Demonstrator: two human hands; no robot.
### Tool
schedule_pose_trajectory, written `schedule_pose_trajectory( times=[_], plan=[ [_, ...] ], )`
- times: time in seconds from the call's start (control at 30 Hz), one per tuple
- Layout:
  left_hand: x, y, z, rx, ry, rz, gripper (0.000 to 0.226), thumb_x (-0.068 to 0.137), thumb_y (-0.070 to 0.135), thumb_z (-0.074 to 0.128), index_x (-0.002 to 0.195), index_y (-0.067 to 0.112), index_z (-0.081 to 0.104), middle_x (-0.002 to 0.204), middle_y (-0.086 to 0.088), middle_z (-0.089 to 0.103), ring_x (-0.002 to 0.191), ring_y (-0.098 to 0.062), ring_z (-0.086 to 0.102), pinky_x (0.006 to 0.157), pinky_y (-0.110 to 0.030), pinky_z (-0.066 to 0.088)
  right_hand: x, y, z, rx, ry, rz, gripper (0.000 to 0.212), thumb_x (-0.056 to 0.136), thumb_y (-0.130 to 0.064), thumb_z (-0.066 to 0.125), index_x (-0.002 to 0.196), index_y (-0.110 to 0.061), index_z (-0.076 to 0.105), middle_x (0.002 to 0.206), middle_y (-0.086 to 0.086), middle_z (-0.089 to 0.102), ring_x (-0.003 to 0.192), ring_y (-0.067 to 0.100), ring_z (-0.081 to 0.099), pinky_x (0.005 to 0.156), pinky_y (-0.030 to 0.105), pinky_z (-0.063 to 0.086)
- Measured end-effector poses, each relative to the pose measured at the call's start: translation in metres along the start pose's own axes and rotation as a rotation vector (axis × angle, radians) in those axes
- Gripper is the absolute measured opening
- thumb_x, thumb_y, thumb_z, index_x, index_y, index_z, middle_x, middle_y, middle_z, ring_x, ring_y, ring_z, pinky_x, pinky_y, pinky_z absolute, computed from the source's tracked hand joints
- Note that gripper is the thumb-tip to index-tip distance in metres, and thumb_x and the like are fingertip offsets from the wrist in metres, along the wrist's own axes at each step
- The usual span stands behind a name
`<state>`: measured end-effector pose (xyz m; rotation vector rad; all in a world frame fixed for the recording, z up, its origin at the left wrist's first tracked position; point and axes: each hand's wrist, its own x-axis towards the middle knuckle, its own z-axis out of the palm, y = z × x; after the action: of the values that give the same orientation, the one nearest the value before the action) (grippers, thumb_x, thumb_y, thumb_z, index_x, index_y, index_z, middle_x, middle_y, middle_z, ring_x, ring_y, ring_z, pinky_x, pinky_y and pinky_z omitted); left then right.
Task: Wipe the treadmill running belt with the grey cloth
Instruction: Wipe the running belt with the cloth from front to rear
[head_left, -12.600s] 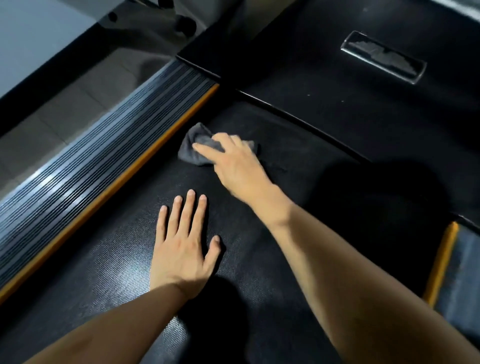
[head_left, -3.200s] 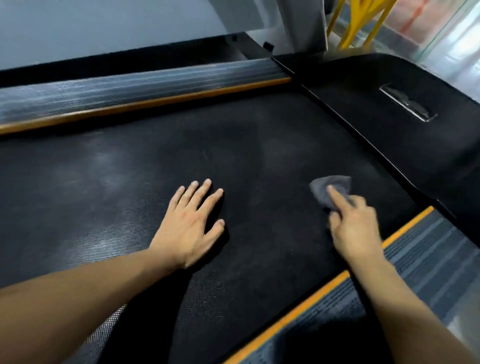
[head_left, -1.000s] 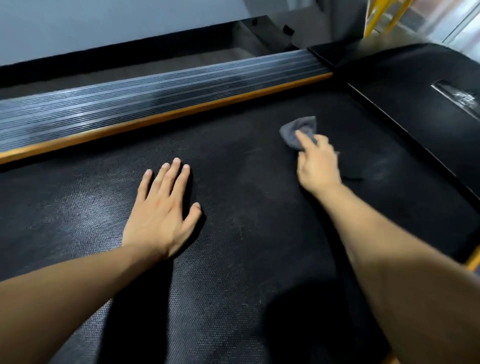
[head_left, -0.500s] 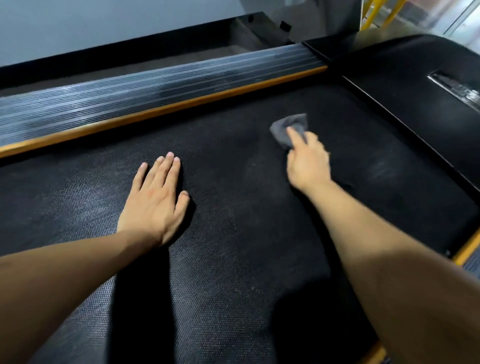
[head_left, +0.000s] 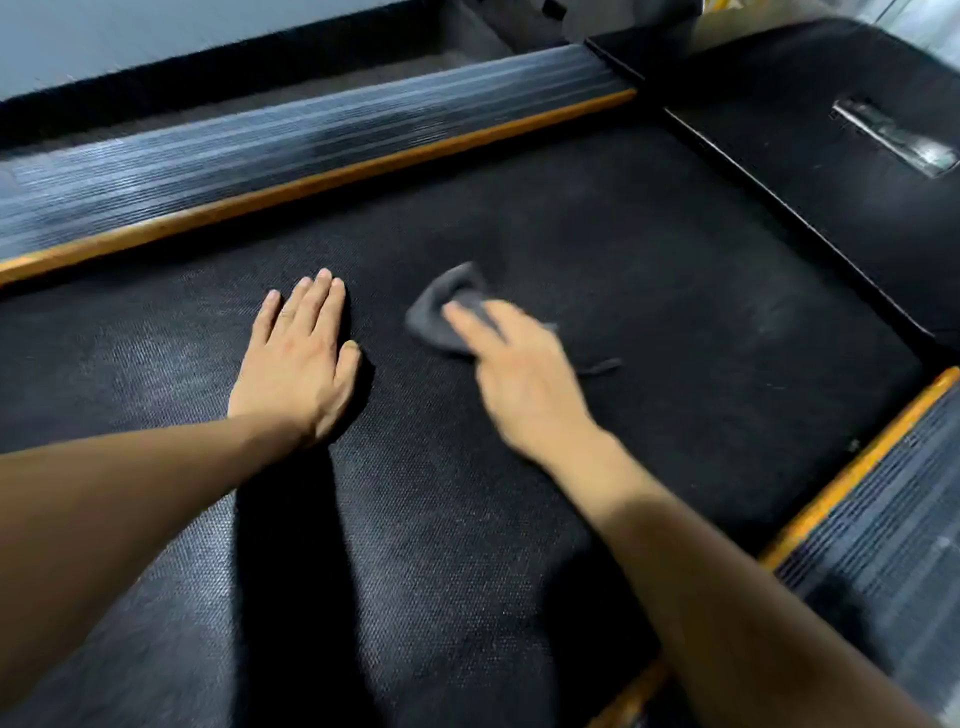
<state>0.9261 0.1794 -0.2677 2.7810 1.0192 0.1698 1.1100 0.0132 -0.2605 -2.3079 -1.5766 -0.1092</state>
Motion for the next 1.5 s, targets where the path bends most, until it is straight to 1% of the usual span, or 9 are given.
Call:
schedule_pose_trajectory(
  times=[0.2, 0.37, 0.53, 0.7, 0.9, 1.03, 1.23, 1.33, 1.5],
  plan=[
    [0.000, 0.000, 0.000, 0.002, -0.004, -0.019, 0.074, 0.096, 0.046, 0.017, 0.161, 0.009, 0.018, 0.170, -0.007, 0.014, 0.157, -0.021, 0.009, 0.128, -0.042, 0.001, 0.002, 0.115, -0.035, -0.129, 0.052, 0.467, 0.056, 0.095, -0.012, 0.051, 0.149, -0.021, 0.040, 0.143, 0.019, 0.041, 0.120, 0.043, 0.046, 0.098, 0.051, 0.039],
    [0.001, -0.001, 0.002, 0.001, -0.003, -0.021, 0.075, 0.095, 0.047, 0.018, 0.160, 0.009, 0.020, 0.169, -0.009, 0.016, 0.157, -0.023, 0.011, 0.128, -0.042, 0.002, -0.026, 0.028, -0.016, -0.056, 0.076, 0.179, 0.056, 0.082, -0.011, 0.053, 0.138, -0.018, 0.055, 0.121, 0.020, 0.056, 0.100, 0.043, 0.056, 0.086, 0.049, 0.047],
    [-0.001, 0.001, 0.000, 0.017, 0.037, -0.035, 0.073, 0.095, 0.043, 0.021, 0.158, 0.006, 0.025, 0.167, -0.014, 0.021, 0.155, -0.029, 0.017, 0.127, -0.045, 0.007, -0.065, -0.030, -0.014, 0.089, -0.039, -0.088, 0.060, 0.090, -0.012, 0.053, 0.147, -0.026, 0.044, 0.144, 0.015, 0.046, 0.125, 0.034, 0.047, 0.108, 0.047, 0.037],
    [-0.040, 0.029, -0.003, -0.048, 0.107, -0.179, 0.066, 0.092, 0.035, 0.030, 0.146, -0.002, 0.040, 0.157, -0.027, 0.036, 0.141, -0.044, 0.035, 0.119, -0.055, 0.023, -0.052, 0.058, -0.035, -0.017, 0.045, 0.149, 0.060, 0.085, -0.012, 0.050, 0.144, -0.025, 0.048, 0.130, 0.013, 0.053, 0.113, 0.038, 0.054, 0.094, 0.048, 0.046],
    [-0.160, 0.087, 0.004, -0.050, 0.020, -0.111, 0.069, 0.096, 0.044, 0.029, 0.157, 0.012, 0.031, 0.165, -0.017, 0.026, 0.152, -0.038, 0.022, 0.126, -0.050, 0.011, -0.051, 0.108, -0.051, -0.049, -0.002, 0.358, 0.059, 0.095, -0.012, 0.050, 0.152, -0.020, 0.037, 0.148, 0.017, 0.039, 0.127, 0.041, 0.044, 0.104, 0.047, 0.035],
    [-0.164, 0.093, 0.006, -0.004, 0.003, -0.160, 0.070, 0.099, 0.049, 0.025, 0.161, 0.019, 0.019, 0.170, -0.009, 0.015, 0.157, -0.027, 0.009, 0.128, -0.045, 0.003, -0.083, 0.037, -0.037, 0.050, 0.046, 0.153, 0.057, 0.083, -0.016, 0.043, 0.140, -0.016, 0.055, 0.128, 0.022, 0.054, 0.108, 0.045, 0.055, 0.093, 0.051, 0.045],
    [-0.167, 0.093, 0.005, -0.007, 0.033, -0.155, 0.069, 0.098, 0.048, 0.028, 0.159, 0.018, 0.025, 0.168, -0.010, 0.021, 0.156, -0.029, 0.014, 0.127, -0.046, 0.006, -0.117, 0.012, -0.044, 0.092, -0.129, -0.066, 0.065, 0.084, -0.009, 0.053, 0.147, -0.026, 0.046, 0.143, 0.015, 0.047, 0.126, 0.035, 0.048, 0.108, 0.046, 0.039],
    [-0.166, 0.095, 0.006, -0.017, 0.049, -0.155, 0.068, 0.098, 0.048, 0.027, 0.159, 0.017, 0.024, 0.168, -0.010, 0.020, 0.156, -0.029, 0.013, 0.128, -0.046, 0.006, -0.108, 0.093, -0.063, -0.051, -0.035, 0.189, 0.065, 0.084, -0.008, 0.052, 0.147, -0.022, 0.045, 0.135, 0.019, 0.050, 0.117, 0.041, 0.053, 0.102, 0.046, 0.044],
    [-0.165, 0.097, 0.007, 0.001, 0.057, -0.166, 0.069, 0.097, 0.047, 0.027, 0.159, 0.015, 0.025, 0.167, -0.013, 0.022, 0.155, -0.031, 0.016, 0.127, -0.047, 0.007, -0.106, 0.168, -0.094, -0.103, -0.114, 0.619, 0.060, 0.100, -0.021, 0.044, 0.156, -0.027, 0.023, 0.158, 0.016, 0.023, 0.139, 0.040, 0.031, 0.115, 0.046, 0.029]
  ],
)
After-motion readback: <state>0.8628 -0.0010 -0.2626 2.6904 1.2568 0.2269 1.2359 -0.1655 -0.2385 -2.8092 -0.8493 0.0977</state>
